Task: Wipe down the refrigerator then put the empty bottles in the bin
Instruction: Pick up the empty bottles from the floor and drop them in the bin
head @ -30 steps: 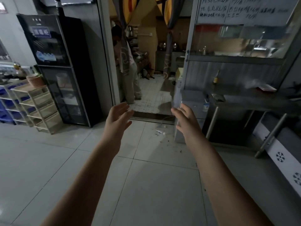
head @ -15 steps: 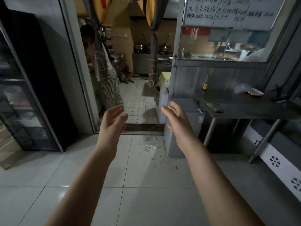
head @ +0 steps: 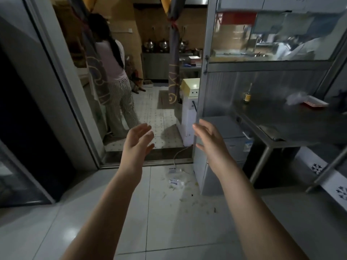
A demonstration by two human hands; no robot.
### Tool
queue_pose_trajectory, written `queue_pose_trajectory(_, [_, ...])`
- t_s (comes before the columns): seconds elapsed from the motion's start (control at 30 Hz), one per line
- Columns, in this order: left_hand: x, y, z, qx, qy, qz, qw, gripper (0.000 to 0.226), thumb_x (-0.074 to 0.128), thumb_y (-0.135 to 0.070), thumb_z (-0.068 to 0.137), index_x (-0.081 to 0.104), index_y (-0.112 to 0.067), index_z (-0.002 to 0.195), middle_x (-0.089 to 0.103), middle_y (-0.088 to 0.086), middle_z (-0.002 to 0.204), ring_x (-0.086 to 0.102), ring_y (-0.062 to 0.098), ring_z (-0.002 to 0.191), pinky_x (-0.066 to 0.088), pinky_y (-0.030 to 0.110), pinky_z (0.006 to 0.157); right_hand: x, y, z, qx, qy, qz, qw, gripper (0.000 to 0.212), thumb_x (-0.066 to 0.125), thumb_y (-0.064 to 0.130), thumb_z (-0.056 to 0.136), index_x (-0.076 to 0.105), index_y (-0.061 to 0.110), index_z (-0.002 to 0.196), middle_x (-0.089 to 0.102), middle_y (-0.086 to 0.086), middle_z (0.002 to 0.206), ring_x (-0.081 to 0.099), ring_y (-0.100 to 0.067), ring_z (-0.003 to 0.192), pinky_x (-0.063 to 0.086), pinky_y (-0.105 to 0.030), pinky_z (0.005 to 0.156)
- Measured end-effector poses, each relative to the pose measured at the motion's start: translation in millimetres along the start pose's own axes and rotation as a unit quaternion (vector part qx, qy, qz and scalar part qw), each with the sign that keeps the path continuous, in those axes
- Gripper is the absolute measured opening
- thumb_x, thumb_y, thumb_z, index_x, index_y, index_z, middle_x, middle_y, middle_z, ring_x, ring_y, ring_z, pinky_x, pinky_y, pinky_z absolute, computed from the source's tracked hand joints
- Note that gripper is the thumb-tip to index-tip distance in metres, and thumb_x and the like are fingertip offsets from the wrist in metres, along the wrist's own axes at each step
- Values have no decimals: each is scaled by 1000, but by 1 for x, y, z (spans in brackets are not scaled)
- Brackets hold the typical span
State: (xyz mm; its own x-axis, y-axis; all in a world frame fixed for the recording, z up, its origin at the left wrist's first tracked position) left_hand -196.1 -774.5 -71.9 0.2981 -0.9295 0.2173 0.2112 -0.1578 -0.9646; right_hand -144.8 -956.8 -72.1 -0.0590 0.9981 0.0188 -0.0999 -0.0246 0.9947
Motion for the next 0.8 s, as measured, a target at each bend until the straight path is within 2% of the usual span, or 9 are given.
queue_pose_trajectory(0.13, [-11,24,71,-17,15,-2,1000,22,54,-11,91,54,-28,106,57,2,123,55,16,114,45,39,99,20,-21,61,13,-35,3,999,51,55,44,88,43,21,132,52,3,129,51,-11,117,44,-26,84])
queue_pose_trajectory(0.27, [-22,51,147,-24,57,1,998,21,55,-12,91,55,-28,105,58,-3,118,56,14,112,46,36,96,49,-49,121,31,-76,-5,997,51,55,44,88,44,20,132,52,2,127,51,-11,113,42,-27,88])
queue_pose_trajectory(0.4, [-42,75,231,-35,105,3,994,20,55,-12,91,57,-27,104,59,-4,116,57,11,111,46,38,99,85,-76,178,47,-123,-8,991,52,54,46,88,43,22,133,51,4,129,50,-11,114,42,-26,83])
queue_pose_trajectory(0.5, [-55,92,293,-62,143,17,988,21,56,-14,90,57,-24,108,59,-3,117,57,12,111,44,41,101,109,-89,215,63,-162,-7,985,54,52,44,90,40,18,136,50,4,130,51,-10,114,42,-28,89])
queue_pose_trajectory(0.63, [-56,114,361,-93,179,24,979,19,57,-14,90,59,-23,107,59,0,118,57,15,111,44,43,101,131,-108,255,93,-206,-14,974,51,54,42,89,44,15,131,56,7,114,54,-8,104,44,-35,97])
queue_pose_trajectory(0.8, [-43,153,419,-145,245,23,958,19,58,-12,88,59,-20,105,62,0,114,60,15,108,45,41,100,140,-141,306,131,-262,-22,956,54,57,47,87,43,20,132,53,3,123,51,-13,116,41,-38,103])
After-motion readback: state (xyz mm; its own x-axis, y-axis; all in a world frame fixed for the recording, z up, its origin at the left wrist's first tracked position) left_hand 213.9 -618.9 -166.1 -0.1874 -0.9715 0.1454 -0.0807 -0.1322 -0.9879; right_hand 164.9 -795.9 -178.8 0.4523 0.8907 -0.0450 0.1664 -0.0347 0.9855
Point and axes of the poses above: each hand's wrist, its own z-axis towards the middle knuckle, its own x-axis out of the palm, y = z × x, the point moved 3 cm from there along z, towards the middle knuckle
